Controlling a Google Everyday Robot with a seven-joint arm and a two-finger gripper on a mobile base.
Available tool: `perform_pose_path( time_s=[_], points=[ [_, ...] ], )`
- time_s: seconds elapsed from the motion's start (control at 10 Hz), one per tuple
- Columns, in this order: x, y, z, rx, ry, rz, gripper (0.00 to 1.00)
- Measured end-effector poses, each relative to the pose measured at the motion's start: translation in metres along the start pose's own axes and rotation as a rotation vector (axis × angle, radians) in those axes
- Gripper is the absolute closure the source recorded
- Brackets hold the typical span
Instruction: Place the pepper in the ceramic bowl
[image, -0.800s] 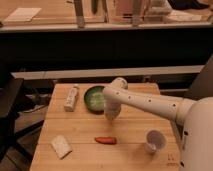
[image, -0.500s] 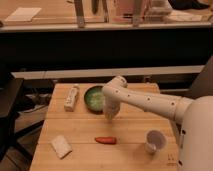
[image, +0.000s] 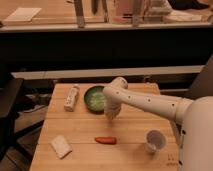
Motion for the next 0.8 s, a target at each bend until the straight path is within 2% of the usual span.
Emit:
perform_pose_path(
  time_s=[0.1,0.5,0.8],
  points=[
    [-0.003,0.003,-0.007,0.007,0.009,0.014,0.56],
    [-0.022,0.028,-0.031,0.026,0.028,0.067,0.21],
    [-0.049,0.050,-0.034,0.032,0.016,0.099,0.20]
  ],
)
